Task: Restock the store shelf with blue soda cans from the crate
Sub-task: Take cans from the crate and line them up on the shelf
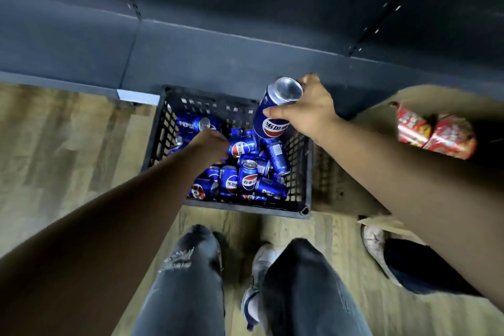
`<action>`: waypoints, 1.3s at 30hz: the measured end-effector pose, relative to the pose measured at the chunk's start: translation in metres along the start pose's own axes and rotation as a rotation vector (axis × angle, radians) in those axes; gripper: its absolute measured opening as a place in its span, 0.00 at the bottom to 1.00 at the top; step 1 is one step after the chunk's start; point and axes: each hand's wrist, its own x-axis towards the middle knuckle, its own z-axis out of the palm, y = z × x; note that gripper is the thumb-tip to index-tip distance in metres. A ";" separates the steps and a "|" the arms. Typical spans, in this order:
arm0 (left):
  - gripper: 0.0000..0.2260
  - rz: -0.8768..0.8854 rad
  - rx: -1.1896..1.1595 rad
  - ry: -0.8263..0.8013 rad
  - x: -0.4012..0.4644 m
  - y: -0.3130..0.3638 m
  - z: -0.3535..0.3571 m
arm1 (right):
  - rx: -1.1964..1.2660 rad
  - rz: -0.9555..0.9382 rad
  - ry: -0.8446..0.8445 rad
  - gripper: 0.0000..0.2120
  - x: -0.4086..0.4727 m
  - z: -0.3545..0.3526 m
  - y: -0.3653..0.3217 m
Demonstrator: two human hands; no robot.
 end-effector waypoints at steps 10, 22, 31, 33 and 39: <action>0.26 -0.202 -0.856 -0.155 -0.162 0.116 -0.054 | 0.312 -0.048 0.072 0.34 -0.106 -0.100 -0.140; 0.16 0.046 -1.335 -0.256 -0.279 0.264 -0.117 | 0.371 -0.359 0.242 0.32 -0.177 -0.194 -0.234; 0.09 0.284 -1.193 -0.188 -0.339 0.330 -0.122 | 0.591 -0.427 0.307 0.30 -0.213 -0.242 -0.247; 0.07 0.325 -1.176 -0.173 -0.349 0.336 -0.123 | 0.622 -0.445 0.317 0.31 -0.218 -0.247 -0.246; 0.05 0.495 -1.129 -0.157 -0.379 0.349 -0.132 | 0.653 -0.516 0.308 0.31 -0.232 -0.256 -0.250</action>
